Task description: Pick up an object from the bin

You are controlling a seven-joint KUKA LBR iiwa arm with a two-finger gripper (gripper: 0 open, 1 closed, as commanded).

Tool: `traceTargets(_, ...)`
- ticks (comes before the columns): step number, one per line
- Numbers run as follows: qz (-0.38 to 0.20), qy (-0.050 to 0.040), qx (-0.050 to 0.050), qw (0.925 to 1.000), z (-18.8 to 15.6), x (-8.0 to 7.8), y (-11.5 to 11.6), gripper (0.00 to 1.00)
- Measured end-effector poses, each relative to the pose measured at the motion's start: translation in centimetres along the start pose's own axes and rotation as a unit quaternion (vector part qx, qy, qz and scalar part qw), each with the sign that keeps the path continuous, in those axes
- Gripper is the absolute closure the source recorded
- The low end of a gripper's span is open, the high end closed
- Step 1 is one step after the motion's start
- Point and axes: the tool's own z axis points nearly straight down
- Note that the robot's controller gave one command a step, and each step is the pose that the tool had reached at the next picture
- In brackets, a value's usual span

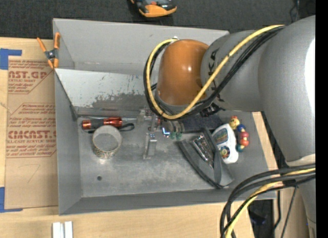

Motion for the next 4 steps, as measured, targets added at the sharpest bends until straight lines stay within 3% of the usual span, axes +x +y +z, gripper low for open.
traceTargets(1, 0.001, -0.0037, 0.000, 1.0000, -0.5, -0.2, -0.1, 0.00)
traceTargets(2, -0.140, -0.0012, -0.001, 0.9901, 6.3, -0.6, 4.0, 0.00)
traceTargets(3, -0.051, -0.0074, -0.001, 0.9987, -0.6, -0.4, 4.9, 0.00)
traceTargets(4, -0.315, 0.0005, -0.001, 0.9492, 3.2, 1.2, 9.1, 0.00)
